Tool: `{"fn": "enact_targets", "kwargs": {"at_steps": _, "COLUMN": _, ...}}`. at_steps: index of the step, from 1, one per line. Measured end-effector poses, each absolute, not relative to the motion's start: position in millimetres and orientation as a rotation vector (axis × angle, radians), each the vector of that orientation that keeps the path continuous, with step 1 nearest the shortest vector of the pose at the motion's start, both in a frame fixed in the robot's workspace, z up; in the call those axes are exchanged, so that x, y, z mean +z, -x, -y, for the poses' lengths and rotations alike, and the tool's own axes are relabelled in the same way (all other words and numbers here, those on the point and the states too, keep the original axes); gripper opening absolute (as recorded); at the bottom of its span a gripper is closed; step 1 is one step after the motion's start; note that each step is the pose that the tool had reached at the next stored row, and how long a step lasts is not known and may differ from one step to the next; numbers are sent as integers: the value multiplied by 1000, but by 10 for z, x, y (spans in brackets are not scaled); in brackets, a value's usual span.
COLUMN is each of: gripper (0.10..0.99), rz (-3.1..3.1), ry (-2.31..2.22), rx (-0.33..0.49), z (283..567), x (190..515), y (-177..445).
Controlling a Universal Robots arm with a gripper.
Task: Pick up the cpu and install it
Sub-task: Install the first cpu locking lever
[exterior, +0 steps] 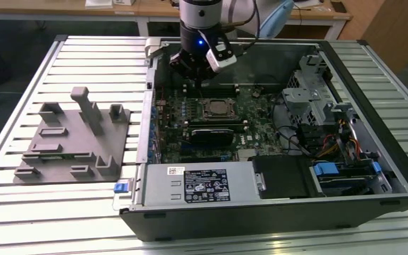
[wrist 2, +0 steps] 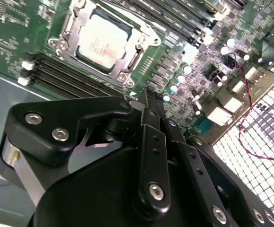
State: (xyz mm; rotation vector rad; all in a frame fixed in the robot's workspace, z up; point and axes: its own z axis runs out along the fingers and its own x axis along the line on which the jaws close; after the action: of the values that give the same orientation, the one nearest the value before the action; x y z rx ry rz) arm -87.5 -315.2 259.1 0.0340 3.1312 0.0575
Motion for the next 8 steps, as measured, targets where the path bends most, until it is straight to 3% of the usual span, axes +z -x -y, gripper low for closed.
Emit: {"fn": "enact_targets", "kwargs": {"at_steps": 8, "gripper": 106, "rz": -3128, "ry": -33, "rx": 58, "z": 3097, "x": 2559, "y": 991}}
